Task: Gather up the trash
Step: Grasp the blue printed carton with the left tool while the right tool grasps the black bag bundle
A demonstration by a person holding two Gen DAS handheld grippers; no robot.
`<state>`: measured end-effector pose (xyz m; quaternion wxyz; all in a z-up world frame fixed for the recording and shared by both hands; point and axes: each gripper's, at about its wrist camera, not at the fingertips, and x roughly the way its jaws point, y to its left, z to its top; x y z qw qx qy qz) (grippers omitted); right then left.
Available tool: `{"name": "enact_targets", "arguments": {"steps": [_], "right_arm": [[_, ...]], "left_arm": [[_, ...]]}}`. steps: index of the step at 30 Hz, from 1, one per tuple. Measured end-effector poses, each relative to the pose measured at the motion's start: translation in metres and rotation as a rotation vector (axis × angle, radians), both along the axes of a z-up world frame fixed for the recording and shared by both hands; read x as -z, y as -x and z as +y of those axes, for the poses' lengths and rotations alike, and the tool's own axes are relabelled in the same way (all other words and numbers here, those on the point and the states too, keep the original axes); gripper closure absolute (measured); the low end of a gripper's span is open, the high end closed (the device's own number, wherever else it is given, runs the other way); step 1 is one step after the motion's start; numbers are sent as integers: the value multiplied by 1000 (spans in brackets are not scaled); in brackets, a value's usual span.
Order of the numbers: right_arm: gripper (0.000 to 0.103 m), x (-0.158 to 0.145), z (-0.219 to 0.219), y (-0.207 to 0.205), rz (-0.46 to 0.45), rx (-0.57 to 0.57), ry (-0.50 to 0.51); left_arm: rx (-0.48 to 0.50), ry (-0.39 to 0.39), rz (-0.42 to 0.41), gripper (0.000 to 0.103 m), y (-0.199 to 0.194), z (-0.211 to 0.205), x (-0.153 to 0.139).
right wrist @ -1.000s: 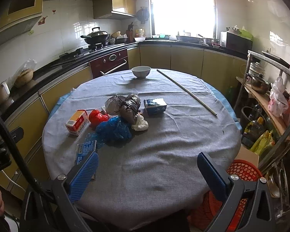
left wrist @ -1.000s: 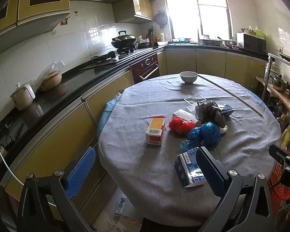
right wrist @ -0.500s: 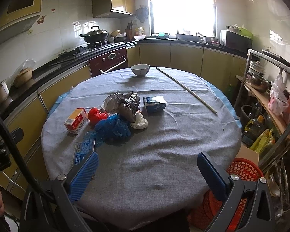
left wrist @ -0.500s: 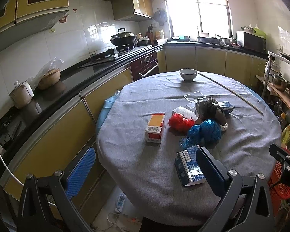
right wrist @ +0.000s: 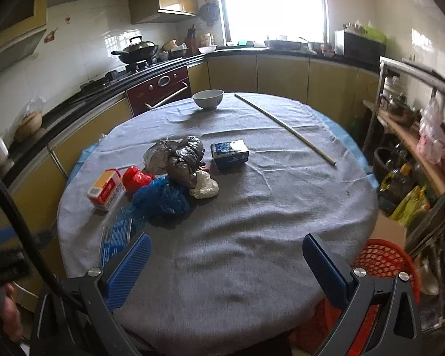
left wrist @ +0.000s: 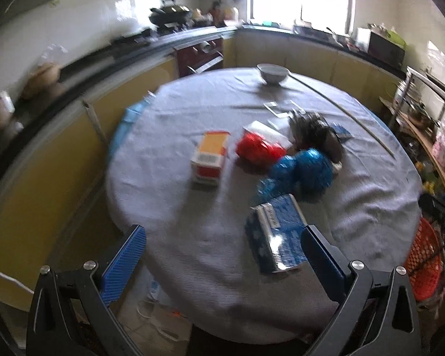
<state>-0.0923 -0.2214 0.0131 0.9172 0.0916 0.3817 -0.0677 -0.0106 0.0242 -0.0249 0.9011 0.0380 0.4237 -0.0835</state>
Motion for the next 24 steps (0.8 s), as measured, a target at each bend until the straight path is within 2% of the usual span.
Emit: {"name": "enact_targets", "arguments": {"steps": [5, 11, 17, 19, 22, 24], "right_arm": [[0, 8, -17, -41, 16, -42, -132], [0, 20, -24, -107, 58, -99, -280], [0, 44, -21, -167, 124, -137, -389], [4, 54, -19, -185, 142, -130, -422], [12, 68, -17, -206, 170, -115, -433], [18, 77, -16, -218, 192, -107, -434]], "left_arm": [[71, 57, 102, 0, -19, -24, 19], [97, 38, 162, 0, -43, -50, 44], [104, 48, 251, 0, -60, -56, 68], [106, 57, 267, 0, -63, -55, 71], [108, 65, 287, 8, -67, -54, 76], [111, 77, 305, 19, -70, -53, 80]]}}
